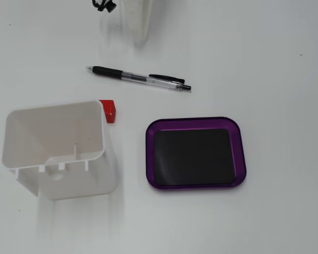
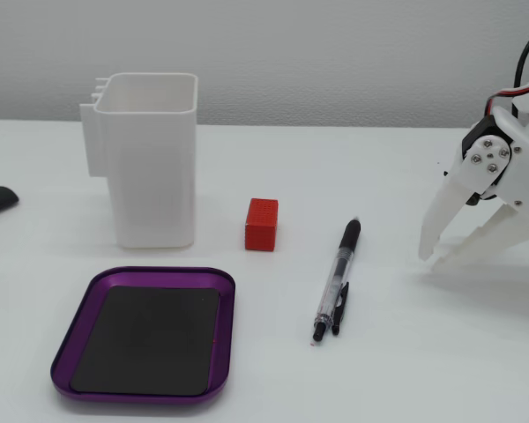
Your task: Pick up the pen and put it in the pen holder.
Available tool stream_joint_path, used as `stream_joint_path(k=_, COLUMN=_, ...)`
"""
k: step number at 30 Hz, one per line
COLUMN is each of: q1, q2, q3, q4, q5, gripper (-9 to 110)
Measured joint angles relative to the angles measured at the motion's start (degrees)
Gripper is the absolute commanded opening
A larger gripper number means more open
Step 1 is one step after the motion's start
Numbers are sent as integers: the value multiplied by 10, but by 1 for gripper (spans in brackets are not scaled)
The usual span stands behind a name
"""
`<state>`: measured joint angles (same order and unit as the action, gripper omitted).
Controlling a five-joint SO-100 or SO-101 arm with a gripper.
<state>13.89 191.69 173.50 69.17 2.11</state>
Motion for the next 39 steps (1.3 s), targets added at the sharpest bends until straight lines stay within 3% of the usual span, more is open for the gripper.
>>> stream_joint_path(k=12, q1=1, q2=0, q3=0, q4=-11, q5=-12, gripper=0)
stream_joint_path(k=19, q1=1, q2=0, q3=-38, q4=-30, q5=-174, gripper=0)
stream_joint_path(k=24, q1=-1, q2=-27, q3=-155, q4=-40, q5=-136, gripper=8)
stream_joint_path(k=32, q1=-4, q2=-343, q3=-334, q4=-79, q5=-84, gripper=10)
stream_joint_path(k=39, q1=-74, q2=-645, q3=-512, q4=-70, q5=0, gripper=15)
